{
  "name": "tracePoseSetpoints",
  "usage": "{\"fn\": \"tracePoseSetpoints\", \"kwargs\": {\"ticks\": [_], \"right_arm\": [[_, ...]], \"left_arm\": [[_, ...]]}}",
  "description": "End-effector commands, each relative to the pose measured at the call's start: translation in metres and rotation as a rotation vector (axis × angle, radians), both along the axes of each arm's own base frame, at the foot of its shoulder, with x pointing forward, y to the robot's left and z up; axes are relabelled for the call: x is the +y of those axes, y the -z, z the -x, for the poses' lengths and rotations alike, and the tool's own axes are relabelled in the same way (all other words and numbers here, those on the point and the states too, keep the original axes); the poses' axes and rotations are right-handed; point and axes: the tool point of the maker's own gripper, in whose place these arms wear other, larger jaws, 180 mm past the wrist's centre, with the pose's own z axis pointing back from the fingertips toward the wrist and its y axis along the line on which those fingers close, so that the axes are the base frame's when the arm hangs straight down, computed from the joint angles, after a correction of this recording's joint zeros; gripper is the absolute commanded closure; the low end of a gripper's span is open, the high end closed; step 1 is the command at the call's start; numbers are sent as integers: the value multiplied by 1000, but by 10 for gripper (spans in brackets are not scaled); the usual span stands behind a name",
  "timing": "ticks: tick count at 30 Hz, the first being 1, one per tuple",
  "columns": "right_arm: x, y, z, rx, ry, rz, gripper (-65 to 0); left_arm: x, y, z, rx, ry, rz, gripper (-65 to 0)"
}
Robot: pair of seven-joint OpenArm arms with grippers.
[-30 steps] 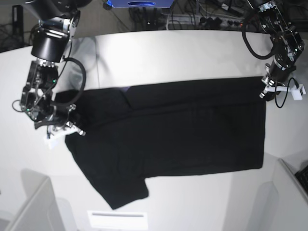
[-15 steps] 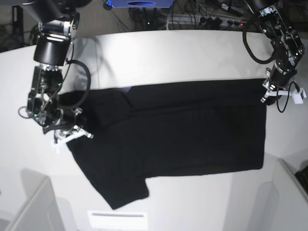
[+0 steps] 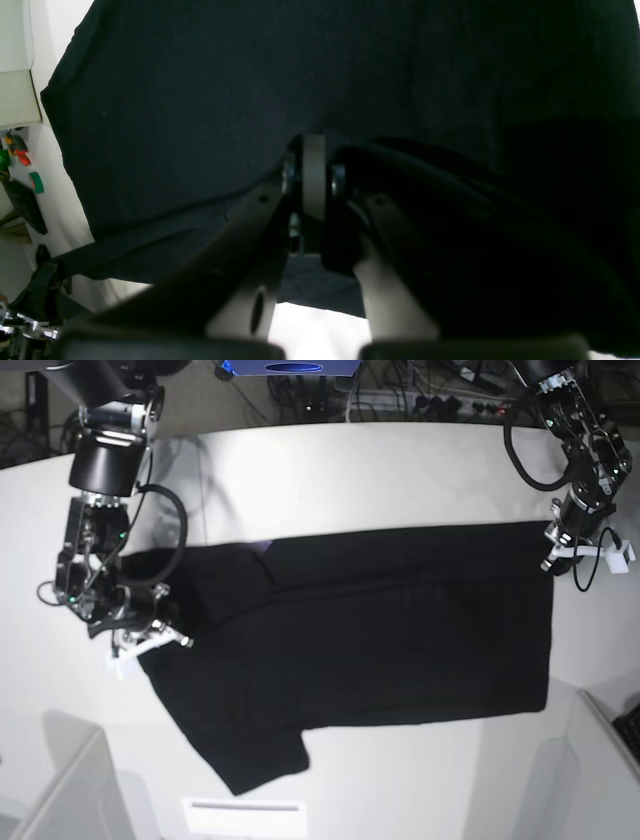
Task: Fold the T-shirt properly
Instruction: 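Pull the shirt toward the robot with both grippers, flattening it, then release and regrasp the shoulder edges with both grippers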
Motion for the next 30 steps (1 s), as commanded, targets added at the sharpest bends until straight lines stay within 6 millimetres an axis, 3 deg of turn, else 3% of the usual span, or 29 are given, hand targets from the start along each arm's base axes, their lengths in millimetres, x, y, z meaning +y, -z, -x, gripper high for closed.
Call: {"fn": "tracePoseSetpoints", "kwargs": {"ticks": [1,4,8,11,13,18,23,27,30], "right_arm": [[-5,-16,-12,-44,5,-3,0],[-2,-15,-8,-22,-11,-10,0],[-2,-15,-8,-20,-12,-12,-197],[-2,-14,-7,-18,-12,-15,-384],[-3,-14,-7,-25,-7,-13,-465],[-13,-18,-18,-110,61,12,-428],[-31,-32,-27,-253,154,69,-411],[-67,-42,-19,-276,299,117,-369],[-96,-53,2,-272,444,134,-374]], "left_arm": [[5,-15,-8,-45,2,-24,0],[6,-14,-7,-44,1,-24,-20],[5,-16,-8,-50,2,-26,-219],[5,-17,-8,-52,3,-25,-334],[5,-17,-8,-52,3,-25,-377],[6,-19,-9,-57,8,-32,-392],[17,-35,-10,-85,-2,-71,-392],[34,-66,-1,-143,-41,-141,-390],[27,-72,13,-133,45,-214,-390]]}}
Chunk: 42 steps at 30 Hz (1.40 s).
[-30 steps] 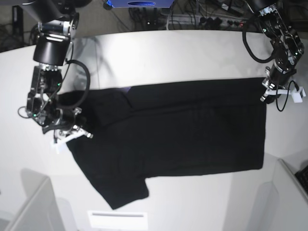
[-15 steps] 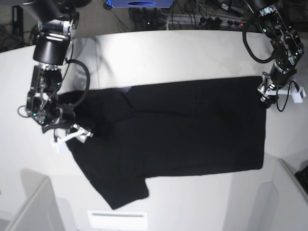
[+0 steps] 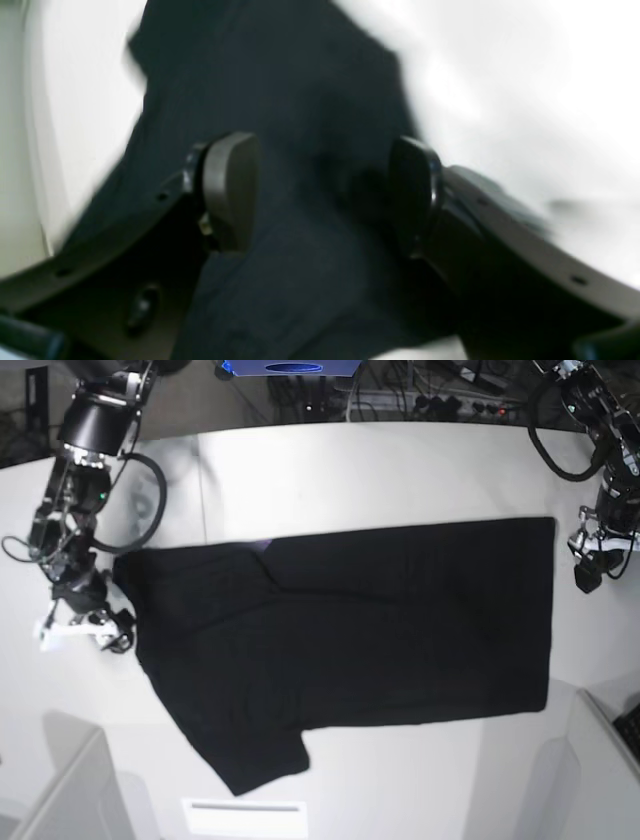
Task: Fold the T-shirt properly
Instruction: 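Release and regrasp the shoulder edges with both grippers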
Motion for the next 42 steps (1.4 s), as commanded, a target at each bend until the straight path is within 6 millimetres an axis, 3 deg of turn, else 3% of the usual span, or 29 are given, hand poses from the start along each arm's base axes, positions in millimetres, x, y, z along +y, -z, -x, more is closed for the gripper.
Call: {"fn": "tracePoseSetpoints", "kwargs": {"ticks": [1,6,9,14,19,26,36,42], "right_arm": [[-4,-24,-3,-64,9,15,-372],[3,-22,52,-14,125,-10,-374],[14,0,81,51,178,-66,-378],[15,35,104,122,251,-148,-420],[16,62,105,172,238,-173,-419],[11,81,94,208,267,-215,-419],[8,81,86,206,260,-214,-419],[7,80,85,203,260,-212,-419]], "left_arm": [[-3,-7,2,-5,43,-38,-390],[-5,14,31,86,71,-47,-388],[2,25,48,109,16,-19,-388],[22,49,72,154,-86,39,-388],[24,81,88,214,-78,93,-388],[24,104,92,238,-92,148,-388],[23,105,59,175,-101,194,-388],[-2,121,38,189,-38,247,-388]]}}
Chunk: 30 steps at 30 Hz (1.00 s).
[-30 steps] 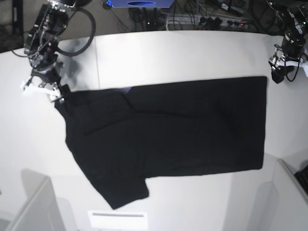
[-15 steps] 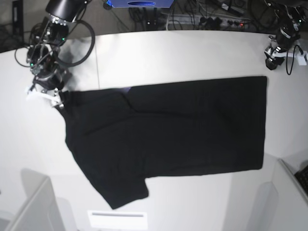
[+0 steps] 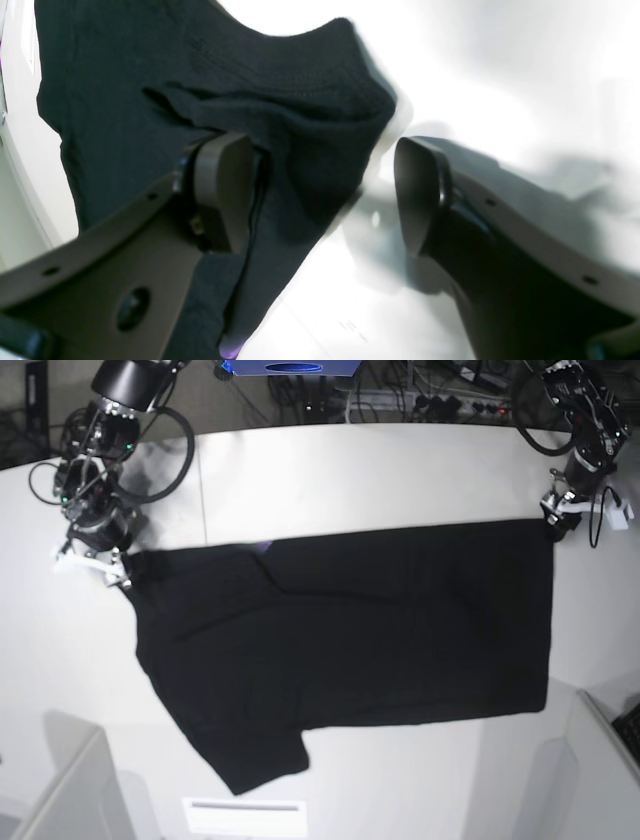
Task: Fold the T-shirt properly
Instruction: 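Release and regrasp the shoulder edges with both grippers, then drag the shirt toward the robot with both grippers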
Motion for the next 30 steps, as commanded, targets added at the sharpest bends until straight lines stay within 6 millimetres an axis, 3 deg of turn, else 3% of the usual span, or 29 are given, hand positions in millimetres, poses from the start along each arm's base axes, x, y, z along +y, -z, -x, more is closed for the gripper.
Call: {"fn": "tracePoseSetpoints", "kwargs": {"ticks": [1,10,17,19,25,28,29,30], "right_arm": [[0,1,1,17,-2,-4,-419],[-1,-4,-8,-2,-2,0,-419],[3,11,-10,34,4,-36,-419],[4,10,-13,31,3,-39,-405],[3,9,-14,25,11,-43,-195],[2,9,-14,24,13,-44,-47],[2,9,-14,24,14,-44,0],[2,9,-14,24,14,-44,0]], "left_arm": [[0,3,0,21,11,6,-388],[-19,14,-21,15,47,55,-383],[-18,13,-23,10,42,56,-125],[-18,13,-23,10,42,56,-92],[-19,13,-24,10,47,57,-81],[-20,13,-24,10,48,57,0],[-20,13,-24,11,48,56,0],[-19,13,-24,13,49,54,0]]}}
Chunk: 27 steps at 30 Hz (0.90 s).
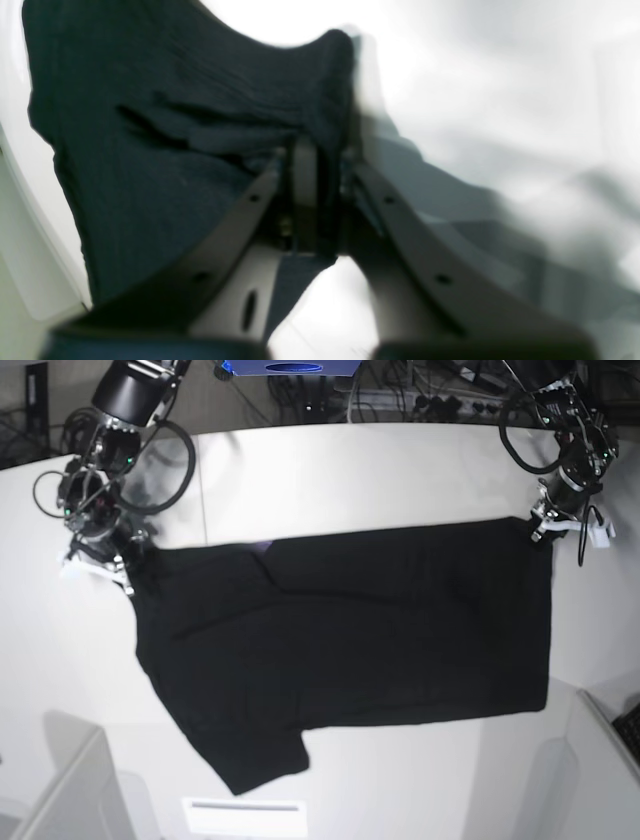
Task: Fold the T-shirt properly
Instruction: 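Drag the shirt toward the robot with both grippers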
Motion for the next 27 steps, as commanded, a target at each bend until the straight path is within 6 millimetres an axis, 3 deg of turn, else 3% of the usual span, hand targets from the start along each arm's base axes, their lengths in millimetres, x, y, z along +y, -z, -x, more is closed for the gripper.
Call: {"fn": "tracePoseSetpoints", "kwargs": {"ticks": [1,10,12,17,22,27], "right_arm": [[-2,-1,0,7,1,1,0],[1,5,12,37,-11,-11,0],[5,6,16,48,-23,-24,0],[4,-14,24,18,-51,8,0],[4,-30,47,12,-79,49,0],[12,-29,77,26,-84,7,0]], "left_arm": [[4,1,3,29,11,-24,0],[15,13,28,143,52,-127,0],[21,9,31,148,59,-151,0],[23,-6,42,147,92,-210,0],[22,-5,59,176,107,-225,0],[24,0,78,217,105,-227,0]]}}
